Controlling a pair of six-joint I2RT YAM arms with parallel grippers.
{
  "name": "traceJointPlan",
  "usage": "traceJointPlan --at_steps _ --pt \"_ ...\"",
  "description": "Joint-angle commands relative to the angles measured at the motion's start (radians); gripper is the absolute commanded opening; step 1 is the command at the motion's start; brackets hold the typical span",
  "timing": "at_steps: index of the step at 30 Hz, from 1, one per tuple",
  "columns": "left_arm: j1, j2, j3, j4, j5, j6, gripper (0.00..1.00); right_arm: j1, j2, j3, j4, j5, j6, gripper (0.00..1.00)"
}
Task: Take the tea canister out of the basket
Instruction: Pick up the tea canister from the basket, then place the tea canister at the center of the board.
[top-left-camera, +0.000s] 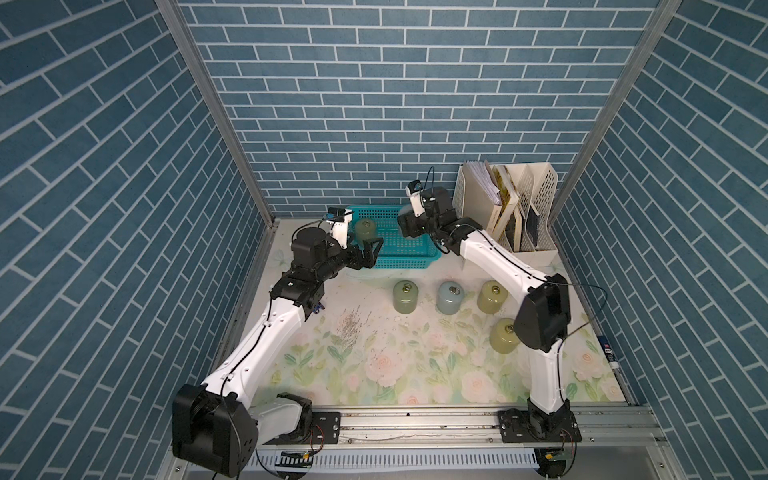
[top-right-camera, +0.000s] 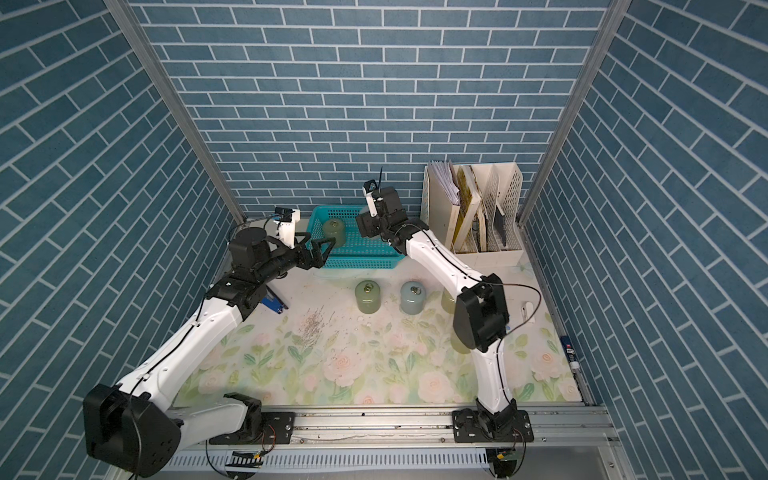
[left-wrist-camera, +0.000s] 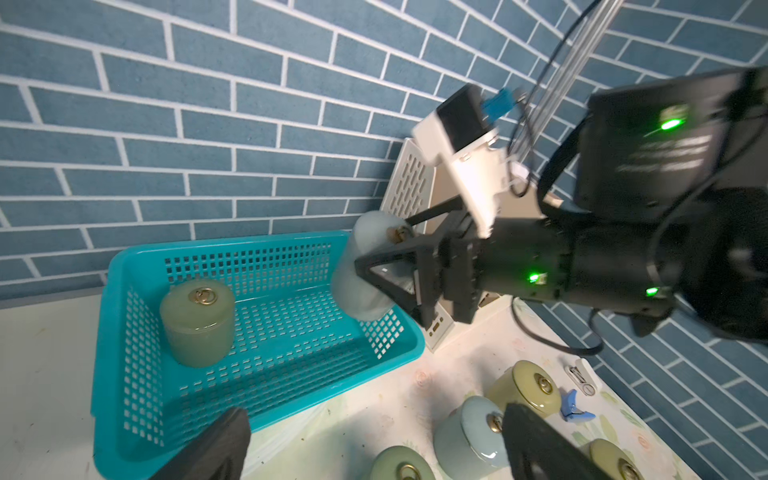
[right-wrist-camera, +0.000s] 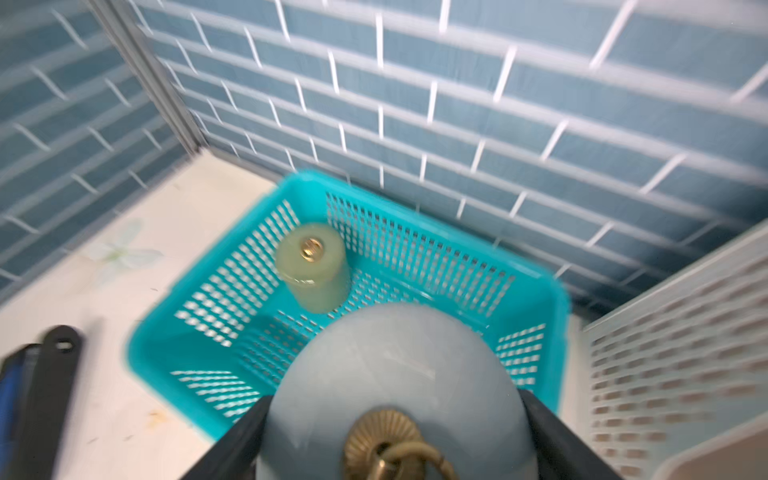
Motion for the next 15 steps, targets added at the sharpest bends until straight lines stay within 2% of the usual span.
traceJointPlan --at_steps 1,6,11,15 --pt "-0.017 -0.040 -0.027 0.056 0.073 0.041 1.00 0.021 -0.184 -0.120 0.087 -0.026 -0.077 0.00" --pt "-0.071 -0.070 -0.072 0.084 0.149 0.088 1.00 0.081 -0.440 -0.420 0.070 -0.070 -0.120 0.00" --pt "-0.119 -0.099 -0.172 0.149 0.142 0.098 1.00 0.154 -0.667 -0.746 0.110 -0.036 -0.027 0.00" --pt "-0.192 -0.104 -0.215 0.180 0.110 0.107 1.00 0.188 -0.807 -0.970 0.170 0.010 0.078 0.00"
